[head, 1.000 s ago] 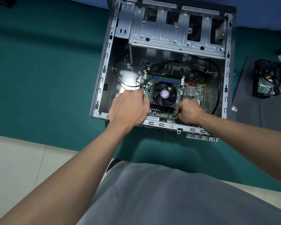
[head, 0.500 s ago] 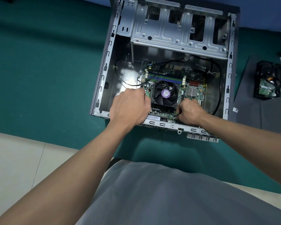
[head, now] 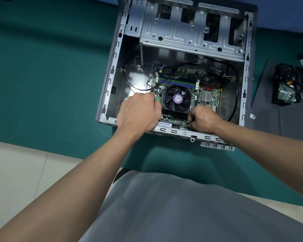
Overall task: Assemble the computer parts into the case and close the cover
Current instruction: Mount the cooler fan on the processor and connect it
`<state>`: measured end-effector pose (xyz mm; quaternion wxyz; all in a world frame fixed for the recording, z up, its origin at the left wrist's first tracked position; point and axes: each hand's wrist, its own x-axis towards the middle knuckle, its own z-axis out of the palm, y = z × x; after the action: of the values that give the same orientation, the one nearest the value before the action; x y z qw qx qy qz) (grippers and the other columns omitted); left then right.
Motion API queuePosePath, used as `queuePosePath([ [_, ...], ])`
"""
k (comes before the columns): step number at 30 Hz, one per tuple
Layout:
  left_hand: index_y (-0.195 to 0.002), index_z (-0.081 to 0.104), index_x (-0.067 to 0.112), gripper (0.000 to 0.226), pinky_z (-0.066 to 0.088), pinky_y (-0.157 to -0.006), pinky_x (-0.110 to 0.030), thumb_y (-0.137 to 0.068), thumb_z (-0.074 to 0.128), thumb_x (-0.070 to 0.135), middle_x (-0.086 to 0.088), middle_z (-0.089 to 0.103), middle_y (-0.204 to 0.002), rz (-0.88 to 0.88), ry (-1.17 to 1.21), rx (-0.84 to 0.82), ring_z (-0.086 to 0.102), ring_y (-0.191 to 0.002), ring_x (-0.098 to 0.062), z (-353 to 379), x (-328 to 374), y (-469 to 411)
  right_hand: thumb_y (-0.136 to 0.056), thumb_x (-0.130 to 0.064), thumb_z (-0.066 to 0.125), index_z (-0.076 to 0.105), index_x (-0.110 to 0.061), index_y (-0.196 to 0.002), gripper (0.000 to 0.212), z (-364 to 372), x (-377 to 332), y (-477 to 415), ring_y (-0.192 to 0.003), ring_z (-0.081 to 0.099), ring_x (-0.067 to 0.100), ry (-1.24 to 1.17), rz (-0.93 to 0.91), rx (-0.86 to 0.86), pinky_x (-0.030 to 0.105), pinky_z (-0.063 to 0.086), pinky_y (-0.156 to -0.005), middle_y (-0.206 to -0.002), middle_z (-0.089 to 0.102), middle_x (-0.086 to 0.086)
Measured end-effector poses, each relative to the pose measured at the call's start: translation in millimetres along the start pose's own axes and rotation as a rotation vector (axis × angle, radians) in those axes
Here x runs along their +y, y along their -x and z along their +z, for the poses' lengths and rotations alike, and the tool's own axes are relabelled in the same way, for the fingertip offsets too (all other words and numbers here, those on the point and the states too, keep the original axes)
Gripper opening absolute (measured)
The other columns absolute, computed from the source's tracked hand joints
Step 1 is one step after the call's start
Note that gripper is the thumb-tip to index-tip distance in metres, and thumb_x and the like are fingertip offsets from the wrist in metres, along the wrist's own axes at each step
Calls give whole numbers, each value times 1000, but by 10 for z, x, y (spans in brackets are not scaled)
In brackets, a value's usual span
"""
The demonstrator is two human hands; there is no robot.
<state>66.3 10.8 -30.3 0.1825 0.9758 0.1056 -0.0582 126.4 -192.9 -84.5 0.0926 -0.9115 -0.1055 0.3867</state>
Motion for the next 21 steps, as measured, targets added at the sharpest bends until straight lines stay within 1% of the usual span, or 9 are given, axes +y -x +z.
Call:
queuePosePath([
  [3,-86,66,16,29,32,-60,-33,-90,42,33,-11,63,-76,-5,11,3,43,-62,-30,-2,9,1,-82,0,66,58,-13,-73,19,8,6,-4,-77,62,23,48,-12,3,31,56,-75,-95,57,7],
  [5,-87,66,17,29,32,-61,-33,-90,42,33,-11,64,-77,-13,12,1,42,-63,-30,-5,10,-3,-82,-2,68,55,-15,-71,21,9,-7,-7,-74,61,23,74,-21,11,27,54,-68,-91,54,7],
  [7,-88,66,17,29,32,-61,-33,-90,42,33,-11,64,-77,-17,14,1,42,-63,-30,-4,5,-2,-82,-3,69,54,-15,-69,23,9,-21,-9,-71,59,22,90,-31,16,25,51,-63,-88,52,5],
  [9,-88,66,17,30,32,-60,-33,-90,42,33,-10,63,-76,-22,17,0,42,-62,-30,-5,2,2,-82,-3,69,55,-13,-69,22,12,-28,-12,-69,60,21,89,-33,18,26,53,-61,-84,53,6],
  [12,-88,67,17,30,32,-60,-33,-90,42,33,-9,61,-75,-29,19,0,41,-62,-30,-6,7,7,-82,1,68,62,-9,-70,17,13,-13,-19,-71,65,22,32,-27,4,34,59,-67,-83,61,8],
  [13,-88,67,17,30,32,-60,-33,-90,42,33,-9,61,-74,-29,18,0,41,-62,-29,-7,8,9,-83,2,67,63,-8,-71,16,12,-11,-20,-72,66,21,8,-26,-3,34,59,-68,-84,63,8],
  [15,-88,66,17,30,32,-60,-32,-90,41,34,-8,59,-73,-34,16,-2,42,-62,-29,-8,10,10,-82,1,69,64,-9,-72,15,10,-12,-24,-73,66,20,-22,-17,-9,30,58,-68,-88,63,7],
  [17,-87,66,17,30,32,-60,-33,-90,41,34,-5,52,-69,-35,12,0,41,-61,-29,-9,12,14,-81,4,69,64,-10,-71,17,14,-9,-25,-77,65,21,-28,-2,-5,28,57,-69,-89,62,7],
  [21,-84,65,16,29,32,-59,-33,-90,42,33,-4,50,-67,-22,7,6,42,-60,-30,-10,16,19,-77,9,67,66,-9,-71,20,30,19,-21,-91,59,23,-46,24,8,31,53,-88,-82,63,5],
])
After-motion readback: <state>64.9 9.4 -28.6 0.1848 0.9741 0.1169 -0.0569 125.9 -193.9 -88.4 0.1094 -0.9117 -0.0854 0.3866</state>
